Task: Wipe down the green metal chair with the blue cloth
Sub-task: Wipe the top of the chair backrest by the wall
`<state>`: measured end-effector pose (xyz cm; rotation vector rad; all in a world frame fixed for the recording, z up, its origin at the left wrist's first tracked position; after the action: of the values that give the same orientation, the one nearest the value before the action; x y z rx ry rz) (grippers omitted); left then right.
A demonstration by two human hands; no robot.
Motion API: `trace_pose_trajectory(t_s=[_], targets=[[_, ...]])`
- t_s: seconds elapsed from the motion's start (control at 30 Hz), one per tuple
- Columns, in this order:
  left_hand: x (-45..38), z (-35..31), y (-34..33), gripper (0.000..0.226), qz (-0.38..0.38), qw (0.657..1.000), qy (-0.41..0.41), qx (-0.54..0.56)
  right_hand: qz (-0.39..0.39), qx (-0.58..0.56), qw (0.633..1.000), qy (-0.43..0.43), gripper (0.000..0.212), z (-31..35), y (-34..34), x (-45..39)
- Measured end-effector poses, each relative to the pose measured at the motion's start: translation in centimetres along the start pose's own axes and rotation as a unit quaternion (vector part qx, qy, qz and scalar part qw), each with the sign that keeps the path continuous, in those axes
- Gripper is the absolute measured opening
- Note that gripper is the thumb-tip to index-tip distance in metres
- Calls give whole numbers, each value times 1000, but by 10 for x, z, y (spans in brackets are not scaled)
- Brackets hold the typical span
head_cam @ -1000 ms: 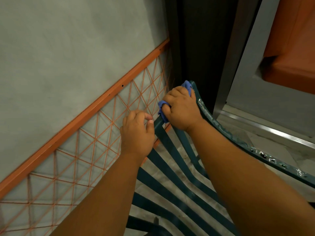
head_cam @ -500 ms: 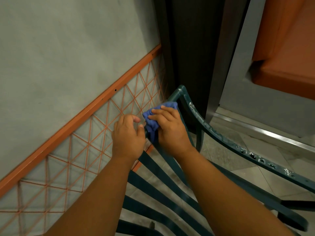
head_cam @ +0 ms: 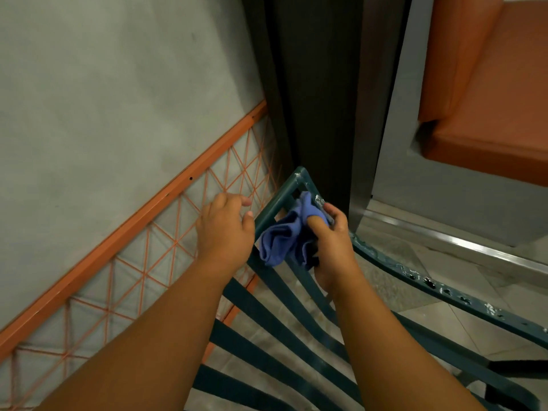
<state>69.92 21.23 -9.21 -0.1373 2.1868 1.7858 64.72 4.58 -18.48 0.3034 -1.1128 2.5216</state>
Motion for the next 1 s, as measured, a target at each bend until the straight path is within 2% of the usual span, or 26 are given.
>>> trace_pose_trajectory(t_s=[0.07, 0.13, 0.2, 0.3, 0.37, 0.47, 0.5, 0.53, 0.7, 0.77, 0.87, 1.0], targets=[[-9, -7, -7, 20, -4, 1000, -12, -6, 4, 90, 996, 26, 51, 13, -7, -1], [-11, -9, -13, 18, -7, 1000, -21, -14, -20, 188, 978, 92, 42, 31, -12, -4], [-10, -10, -14, 16, -19, 999, -29, -25, -37, 221, 960, 170, 31, 51, -18, -6], [-7, -17, -14, 17, -35, 995, -49, -74, -34, 269, 916, 297, 37, 75, -32, -11], [-8, -19, -14, 18, -35, 994, -55, -90, 21, 365, 864, 346, 45, 75, -52, -17], [-8, -18, -15, 17, -32, 994, -50, -89, 122, 585, 730, 331, 45, 39, -74, -32], [-8, -17, -16, 17, -30, 994, -50, -95, 135, 629, 692, 328, 43, 31, -75, -36], [-8, -17, -16, 17, -29, 993, -51, -100, 138, 651, 672, 325, 41, 27, -76, -40], [-8, -17, -17, 17, -22, 994, -50, -100, 92, 698, 644, 299, 37, 34, -92, -58], [-8, -16, -17, 17, -21, 993, -50, -102, 110, 692, 636, 323, 39, 26, -101, -53], [-8, -14, -16, 18, -20, 994, -45, -94, 168, 698, 597, 357, 46, 22, -103, -50], [-10, -13, -17, 18, -15, 996, -37, -80, 174, 742, 569, 308, 37, 33, -106, -69]])
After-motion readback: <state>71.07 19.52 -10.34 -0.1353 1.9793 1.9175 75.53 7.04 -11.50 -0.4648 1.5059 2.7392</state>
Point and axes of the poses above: each hand's wrist, its own x-axis away from the middle knuckle, its own y-axis out of the back of the hand, z = x × y, the point moved 8 cm from there along -x, towards the middle knuckle, and after that the axes turned 12 degrees about -x, right-handed, at the moved point
